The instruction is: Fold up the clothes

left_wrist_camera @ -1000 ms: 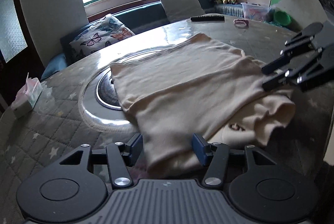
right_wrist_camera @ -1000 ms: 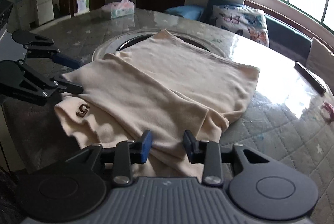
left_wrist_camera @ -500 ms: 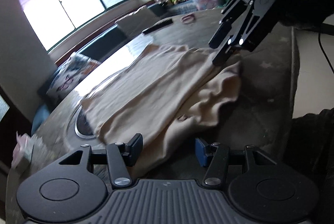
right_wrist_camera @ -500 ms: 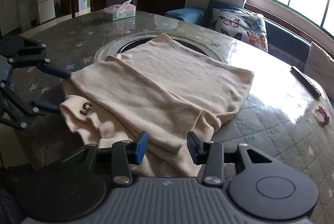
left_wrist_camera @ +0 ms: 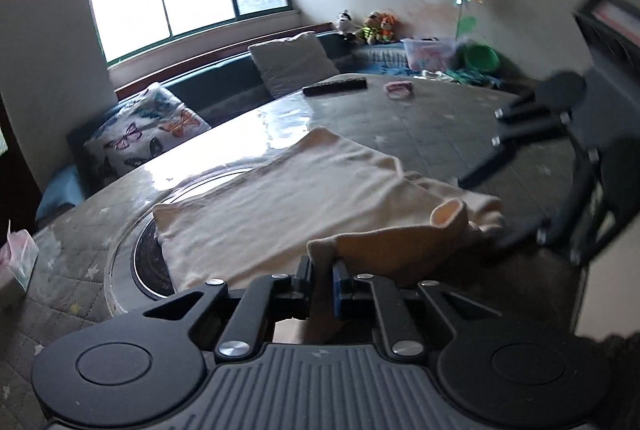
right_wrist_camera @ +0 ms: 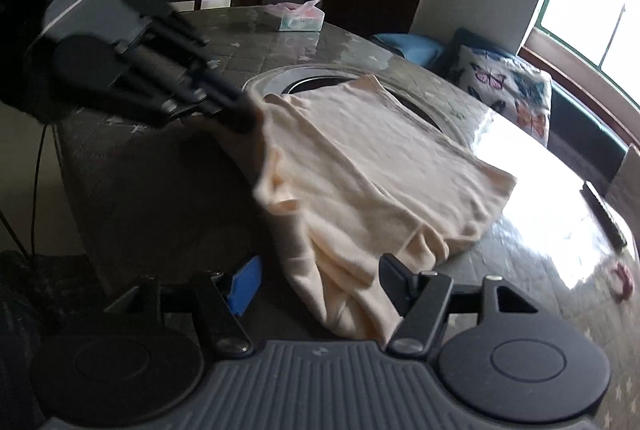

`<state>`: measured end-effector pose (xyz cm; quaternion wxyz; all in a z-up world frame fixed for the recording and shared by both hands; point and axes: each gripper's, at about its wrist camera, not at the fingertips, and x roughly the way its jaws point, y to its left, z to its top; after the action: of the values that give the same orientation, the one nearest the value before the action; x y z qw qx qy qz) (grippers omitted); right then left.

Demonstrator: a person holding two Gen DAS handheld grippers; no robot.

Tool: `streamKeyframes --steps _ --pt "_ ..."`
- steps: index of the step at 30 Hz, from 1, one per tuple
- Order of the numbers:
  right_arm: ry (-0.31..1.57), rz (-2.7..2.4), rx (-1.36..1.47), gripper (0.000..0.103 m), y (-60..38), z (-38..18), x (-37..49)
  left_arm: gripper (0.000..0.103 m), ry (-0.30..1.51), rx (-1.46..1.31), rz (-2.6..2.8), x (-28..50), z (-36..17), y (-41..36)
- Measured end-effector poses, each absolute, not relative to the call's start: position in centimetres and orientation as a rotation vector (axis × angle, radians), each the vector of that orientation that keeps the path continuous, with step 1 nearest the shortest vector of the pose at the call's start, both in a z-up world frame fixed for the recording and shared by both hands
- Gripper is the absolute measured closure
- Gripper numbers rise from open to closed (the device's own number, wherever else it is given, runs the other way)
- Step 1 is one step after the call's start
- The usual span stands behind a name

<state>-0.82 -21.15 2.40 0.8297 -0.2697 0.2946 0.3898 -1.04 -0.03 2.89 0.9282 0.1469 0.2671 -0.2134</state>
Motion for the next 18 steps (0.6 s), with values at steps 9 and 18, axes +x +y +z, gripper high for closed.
streamKeyframes --steps 9,18 --pt "0.678 0.833 -0.487 0.087 -19.8 1.1 2.1 0.084 0.599 0.283 -0.436 -1.1 2.5 0.9" --pt "0.672 0.825 -0.361 0.093 -20.5 3.9 3.1 0.056 0.607 0.428 -0.4 -4.5 0.7 1.5"
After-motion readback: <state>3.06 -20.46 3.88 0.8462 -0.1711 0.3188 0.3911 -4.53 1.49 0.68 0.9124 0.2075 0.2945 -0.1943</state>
